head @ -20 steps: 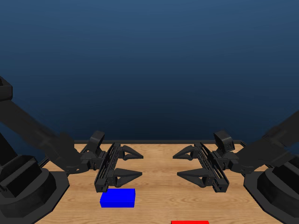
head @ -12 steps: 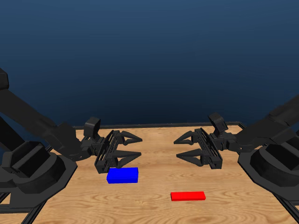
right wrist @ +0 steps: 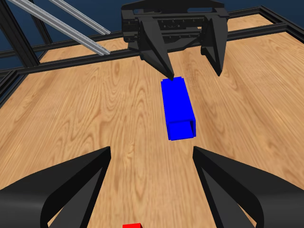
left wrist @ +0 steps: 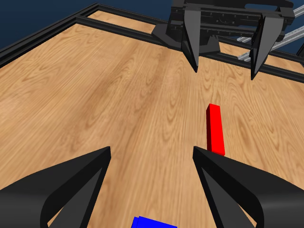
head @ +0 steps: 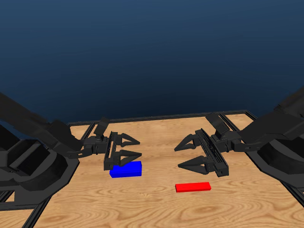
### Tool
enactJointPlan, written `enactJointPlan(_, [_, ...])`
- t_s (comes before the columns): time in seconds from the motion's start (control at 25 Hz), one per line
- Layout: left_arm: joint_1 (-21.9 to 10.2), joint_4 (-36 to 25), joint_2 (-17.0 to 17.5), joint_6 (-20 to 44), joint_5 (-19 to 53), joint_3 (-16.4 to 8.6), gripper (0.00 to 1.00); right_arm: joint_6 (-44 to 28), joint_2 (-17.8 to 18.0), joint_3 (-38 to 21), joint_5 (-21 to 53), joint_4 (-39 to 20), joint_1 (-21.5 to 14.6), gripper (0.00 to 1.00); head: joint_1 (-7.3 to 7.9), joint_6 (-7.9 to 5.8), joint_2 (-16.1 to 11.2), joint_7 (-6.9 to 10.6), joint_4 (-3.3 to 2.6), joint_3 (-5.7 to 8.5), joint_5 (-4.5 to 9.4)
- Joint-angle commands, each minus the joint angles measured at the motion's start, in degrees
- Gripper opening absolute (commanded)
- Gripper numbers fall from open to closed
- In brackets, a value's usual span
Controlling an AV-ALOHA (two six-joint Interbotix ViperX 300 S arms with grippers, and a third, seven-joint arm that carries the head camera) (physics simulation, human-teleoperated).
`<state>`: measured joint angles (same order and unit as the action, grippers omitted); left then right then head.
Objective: Insert peg into socket
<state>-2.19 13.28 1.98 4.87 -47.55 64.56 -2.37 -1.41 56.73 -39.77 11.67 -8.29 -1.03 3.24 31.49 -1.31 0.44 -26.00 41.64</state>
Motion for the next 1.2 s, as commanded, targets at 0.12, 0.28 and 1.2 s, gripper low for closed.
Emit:
enactJointPlan(0.12, [-0.65,-0.41,-0.93,3.80,10.57,0.78,1.00,-0.86,1.22,-1.47,-1.76,1.32,-3.00,1.00,-1.46,1.22,-2.51,0.07,-0.07,1.40,-0.39])
enactJointPlan(0.28, [-1.67,-1.73,-3.08,8.74,12.18,2.50,1.00,-1.51,1.82,-0.41,-1.96,2.84,-3.76,1.00,-1.93,1.68,-3.77,0.60,-0.10,1.80,-0.38])
enactJointPlan(1.2, [-9.40,1.56,-1.53,5.49,15.50,-1.15,0.00,-14.49,24.20,1.72,-10.39,17.66,-19.58,0.00,-2.70,0.28,-3.82,3.08,-0.72,2.53,0.79])
